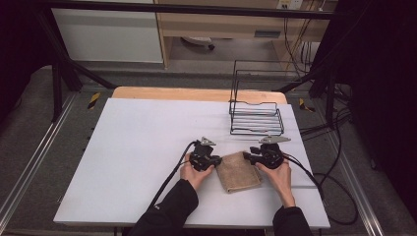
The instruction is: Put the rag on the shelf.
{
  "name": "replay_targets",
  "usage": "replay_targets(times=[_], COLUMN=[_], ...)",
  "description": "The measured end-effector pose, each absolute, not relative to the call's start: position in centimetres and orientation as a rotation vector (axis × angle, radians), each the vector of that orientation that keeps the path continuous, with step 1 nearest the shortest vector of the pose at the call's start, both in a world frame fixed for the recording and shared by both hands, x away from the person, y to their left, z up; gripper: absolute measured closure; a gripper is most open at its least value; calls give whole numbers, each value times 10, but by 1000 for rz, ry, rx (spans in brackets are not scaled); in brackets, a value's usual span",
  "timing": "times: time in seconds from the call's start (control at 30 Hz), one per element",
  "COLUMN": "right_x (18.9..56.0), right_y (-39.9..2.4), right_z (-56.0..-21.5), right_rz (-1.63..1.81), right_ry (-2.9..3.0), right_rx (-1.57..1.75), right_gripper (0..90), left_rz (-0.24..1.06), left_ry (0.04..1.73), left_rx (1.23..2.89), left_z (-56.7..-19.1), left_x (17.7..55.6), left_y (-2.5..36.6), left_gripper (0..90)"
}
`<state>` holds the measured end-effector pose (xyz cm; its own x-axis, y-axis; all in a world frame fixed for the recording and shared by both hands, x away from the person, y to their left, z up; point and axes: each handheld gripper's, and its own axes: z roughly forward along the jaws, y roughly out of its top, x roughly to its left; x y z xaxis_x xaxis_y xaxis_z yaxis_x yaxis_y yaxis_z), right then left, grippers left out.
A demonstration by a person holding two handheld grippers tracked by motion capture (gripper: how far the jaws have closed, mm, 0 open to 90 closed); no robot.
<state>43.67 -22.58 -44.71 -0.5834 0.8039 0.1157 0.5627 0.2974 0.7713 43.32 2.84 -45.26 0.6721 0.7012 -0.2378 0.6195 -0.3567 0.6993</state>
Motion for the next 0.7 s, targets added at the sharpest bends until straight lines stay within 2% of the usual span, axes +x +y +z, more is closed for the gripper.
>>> replay_targets(times=[0.17,0.43,0.5,0.53,0.7], right_x=[445,446,446,446,446], right_y=[-224,-226,-226,-226,-226], right_z=[-453,-453,-453,-453,-451], right_rz=[1140,1142,1154,1154,1183], right_ry=[2325,2384,2398,2398,2427], right_rx=[1255,1286,1306,1306,1362], right_gripper=[552,604,671,671,798], left_rz=[143,169,177,175,155], left_ry=[1006,993,994,995,999], left_rx=[2087,2113,2123,2126,2125], left_z=[-453,-452,-451,-451,-451], left_x=[432,431,431,431,433], left_y=[27,25,24,23,24], left_gripper=[823,814,811,811,809])
